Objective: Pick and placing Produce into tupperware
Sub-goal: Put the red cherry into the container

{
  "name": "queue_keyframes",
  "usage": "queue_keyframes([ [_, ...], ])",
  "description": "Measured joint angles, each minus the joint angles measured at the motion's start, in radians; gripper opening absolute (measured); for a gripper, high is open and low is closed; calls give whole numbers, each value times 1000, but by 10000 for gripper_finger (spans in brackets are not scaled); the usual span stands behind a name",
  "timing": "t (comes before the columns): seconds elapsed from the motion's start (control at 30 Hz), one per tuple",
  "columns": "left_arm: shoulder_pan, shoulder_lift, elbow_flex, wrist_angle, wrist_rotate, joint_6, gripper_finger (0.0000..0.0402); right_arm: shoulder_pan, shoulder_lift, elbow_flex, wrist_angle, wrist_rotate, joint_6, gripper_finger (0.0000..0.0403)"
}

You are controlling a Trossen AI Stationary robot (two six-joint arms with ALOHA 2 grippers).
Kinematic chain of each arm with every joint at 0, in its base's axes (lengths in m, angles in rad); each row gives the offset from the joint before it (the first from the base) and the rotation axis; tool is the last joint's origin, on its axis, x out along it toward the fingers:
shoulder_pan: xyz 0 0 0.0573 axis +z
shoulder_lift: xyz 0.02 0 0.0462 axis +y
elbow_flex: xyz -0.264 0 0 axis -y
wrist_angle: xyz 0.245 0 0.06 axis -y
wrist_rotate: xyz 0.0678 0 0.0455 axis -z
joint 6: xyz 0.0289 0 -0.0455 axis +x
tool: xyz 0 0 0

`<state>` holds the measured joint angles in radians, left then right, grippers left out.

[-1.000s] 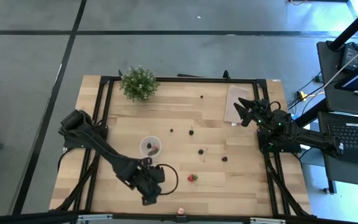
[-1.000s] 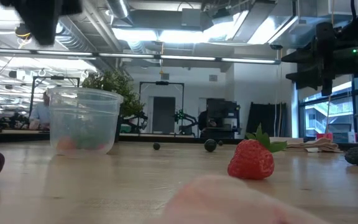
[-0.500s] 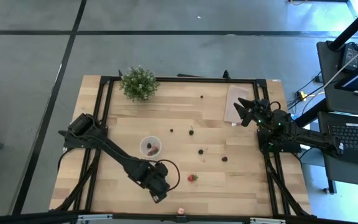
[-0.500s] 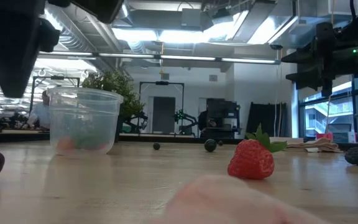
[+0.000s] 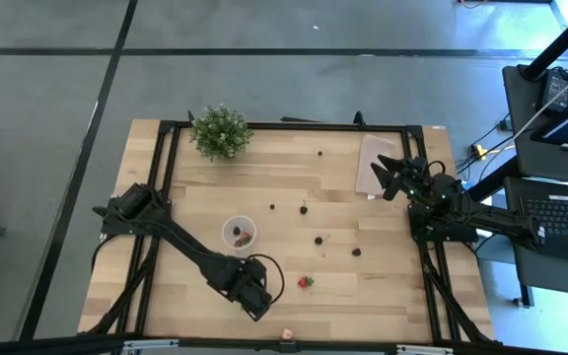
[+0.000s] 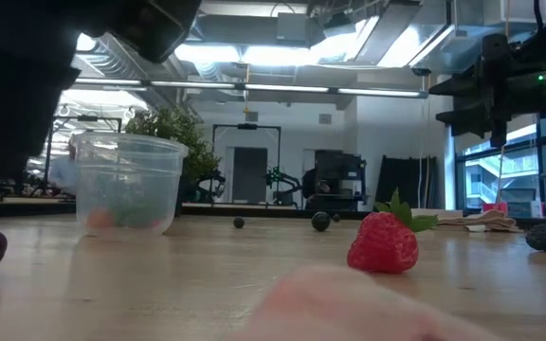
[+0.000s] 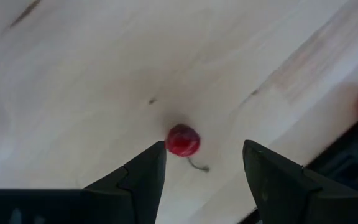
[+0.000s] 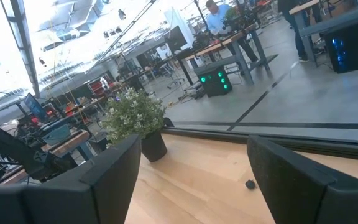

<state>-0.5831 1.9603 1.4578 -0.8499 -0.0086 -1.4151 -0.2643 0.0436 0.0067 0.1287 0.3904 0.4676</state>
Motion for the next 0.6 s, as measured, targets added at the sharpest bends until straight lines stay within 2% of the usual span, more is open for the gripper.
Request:
queue_keyframes([
  [0.17, 0, 28, 0, -6, 2, 3, 204, 0, 0, 0, 0, 0, 1, 295],
  [0.43, 0, 98, -2, 16, 79, 2, 204, 0, 0, 0, -8, 0, 2, 295],
  [0.6, -1, 117, 1, 20, 85, 1, 204, 0, 0, 0, -20, 0, 3, 295],
])
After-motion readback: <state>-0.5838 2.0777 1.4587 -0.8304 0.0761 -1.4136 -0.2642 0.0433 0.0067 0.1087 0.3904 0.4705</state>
